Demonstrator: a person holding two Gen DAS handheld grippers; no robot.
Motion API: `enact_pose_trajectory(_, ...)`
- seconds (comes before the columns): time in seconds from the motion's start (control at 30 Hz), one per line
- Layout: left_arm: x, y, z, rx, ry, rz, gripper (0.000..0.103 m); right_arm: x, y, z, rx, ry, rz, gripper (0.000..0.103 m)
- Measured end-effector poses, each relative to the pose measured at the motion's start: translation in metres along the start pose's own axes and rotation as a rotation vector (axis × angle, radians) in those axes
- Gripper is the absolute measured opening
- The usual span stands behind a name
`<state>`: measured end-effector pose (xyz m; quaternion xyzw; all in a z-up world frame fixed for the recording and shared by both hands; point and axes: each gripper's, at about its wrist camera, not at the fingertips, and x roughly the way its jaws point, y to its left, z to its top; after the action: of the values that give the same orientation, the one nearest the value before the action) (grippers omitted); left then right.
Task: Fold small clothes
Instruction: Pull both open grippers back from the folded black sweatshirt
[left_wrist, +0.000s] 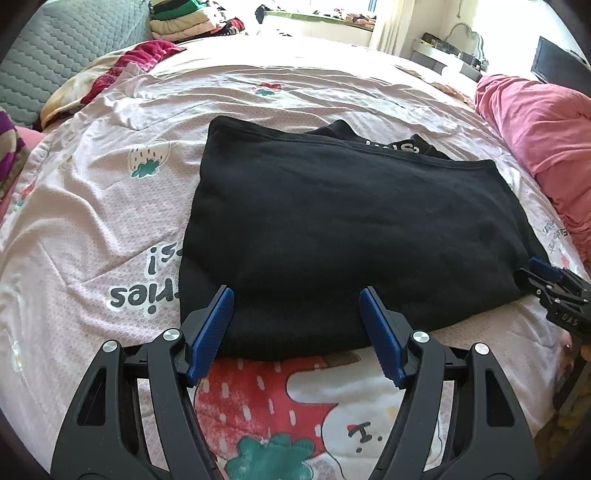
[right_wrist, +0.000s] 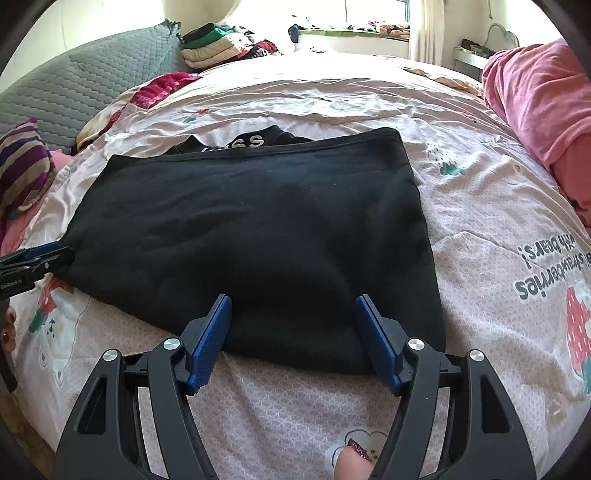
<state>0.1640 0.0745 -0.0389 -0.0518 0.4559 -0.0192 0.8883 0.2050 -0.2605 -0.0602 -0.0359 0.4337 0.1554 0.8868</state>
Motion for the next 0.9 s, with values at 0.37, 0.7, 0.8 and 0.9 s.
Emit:
enact_pose_trajectory(0.37,-0.005,0.001,0.000,0.010,0.014,-0.002,0.063,-0.003,0.001,-0.004,0.013,-0.002,-0.008,0.073)
enact_pose_trajectory(0.7,-0.015,0.010,0.004,-0.007,0.003,0.015,0.071,-0.016,0.008,-0.004,0.020,-0.036,0.014,0.080)
enact_pose_trajectory(0.8,-0.018,0.017,0.005,-0.025,-0.002,0.021,0.072,-0.020,0.016,-0.003,0.002,-0.046,0.031,0.081)
enact_pose_trajectory(0.9,-0.021,0.024,0.007,-0.044,-0.008,0.031,0.077,-0.025,0.028,-0.003,-0.037,-0.068,0.035,0.088)
